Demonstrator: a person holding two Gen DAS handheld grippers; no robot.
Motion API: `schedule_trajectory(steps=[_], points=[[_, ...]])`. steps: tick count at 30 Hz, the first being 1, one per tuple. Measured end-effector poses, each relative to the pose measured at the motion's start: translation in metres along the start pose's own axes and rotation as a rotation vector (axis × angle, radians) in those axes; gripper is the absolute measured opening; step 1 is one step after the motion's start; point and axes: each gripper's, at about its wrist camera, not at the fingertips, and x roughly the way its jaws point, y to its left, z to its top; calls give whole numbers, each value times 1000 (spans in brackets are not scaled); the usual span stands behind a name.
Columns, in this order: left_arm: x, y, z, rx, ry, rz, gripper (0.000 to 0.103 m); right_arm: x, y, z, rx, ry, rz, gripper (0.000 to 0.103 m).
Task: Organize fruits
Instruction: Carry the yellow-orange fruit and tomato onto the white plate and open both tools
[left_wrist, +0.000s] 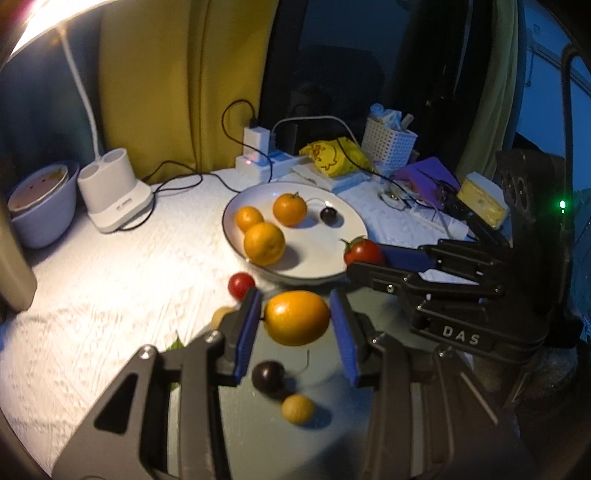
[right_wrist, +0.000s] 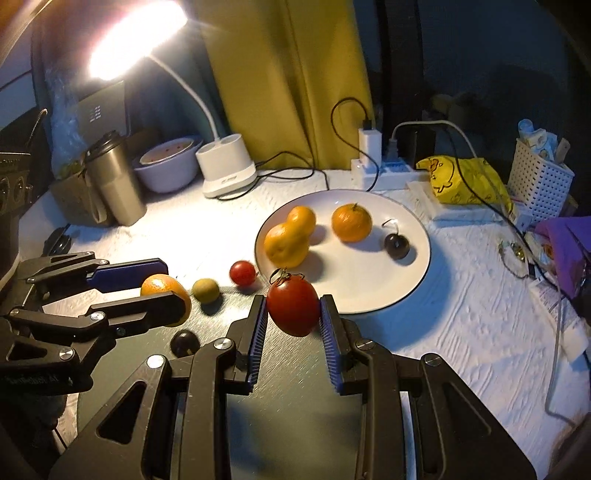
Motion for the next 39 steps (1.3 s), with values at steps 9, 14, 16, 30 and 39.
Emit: schedule_trajectory(steps=[9,14,16,30,39], points=[[24,-2,22,33,3,-4,40,8,-23,15,17,-21,-15,31],[37,0,32,41,-2,-7,40,14,-33,22,17,-29,-24,31],[44,2,37,37,-5,-8,40,17,-36,25,18,-34,-25,31],[88,14,52,20,24,-27,40,52,-56,37,37,-17,-25,31],[102,13,57,18,29,-60,40,71,-66,36,59,12,-21,31]])
